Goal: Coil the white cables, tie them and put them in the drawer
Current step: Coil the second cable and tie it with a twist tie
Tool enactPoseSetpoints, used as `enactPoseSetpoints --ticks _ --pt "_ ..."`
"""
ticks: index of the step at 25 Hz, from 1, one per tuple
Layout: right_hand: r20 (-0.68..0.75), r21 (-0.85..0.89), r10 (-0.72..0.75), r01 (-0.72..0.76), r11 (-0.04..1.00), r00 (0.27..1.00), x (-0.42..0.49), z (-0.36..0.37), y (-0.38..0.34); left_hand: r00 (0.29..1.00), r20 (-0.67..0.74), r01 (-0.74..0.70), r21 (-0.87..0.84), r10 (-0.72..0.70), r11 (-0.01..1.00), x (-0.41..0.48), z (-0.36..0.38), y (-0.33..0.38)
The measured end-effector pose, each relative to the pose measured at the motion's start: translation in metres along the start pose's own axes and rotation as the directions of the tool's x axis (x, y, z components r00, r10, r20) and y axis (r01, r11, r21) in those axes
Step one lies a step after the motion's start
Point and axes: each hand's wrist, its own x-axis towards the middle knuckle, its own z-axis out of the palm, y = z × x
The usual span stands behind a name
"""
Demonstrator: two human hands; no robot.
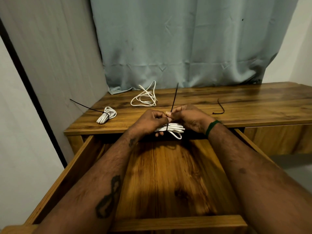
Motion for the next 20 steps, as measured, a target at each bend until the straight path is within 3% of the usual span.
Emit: enactPoseSetpoints --ticks 3,7,11,15,17,20 --pt "-0.178 -0.136 -0.120 0.097 0.986 0.977 0.006 0.011 0.003 0.999 0.000 0.042 -0.028 -0.042 0.999 0.002 -0.002 -0.001" --pt "-0.351 -0.268 -0.202 0.108 0.957 0.914 0.010 0.012 0.008 0.996 0.029 0.080 0.115 -0.084 0.990 0.004 -0.001 0.000" --pt "-0.399 -0.274 -0.316 0.217 0.937 0.861 0.007 0.007 0.006 0.997 -0.051 -0.052 0.222 0.065 0.974 0.009 0.005 -0.001" --pt "-0.429 -0.307 -0.383 0.266 0.914 0.818 0.011 0.007 0.007 0.994 0.006 -0.100 0.372 0.106 0.923 0.005 0.008 0.004" --pt "-0.453 -0.267 -0.398 0.305 0.914 0.798 0.015 0.010 0.008 0.988 -0.065 -0.096 0.432 0.138 0.897 0.005 -0.001 0.006" --pt "-0.414 -0.386 -0.401 0.242 0.890 0.817 0.018 0.013 0.009 0.904 -0.382 0.050 0.541 0.193 0.840 0.004 -0.032 0.002"
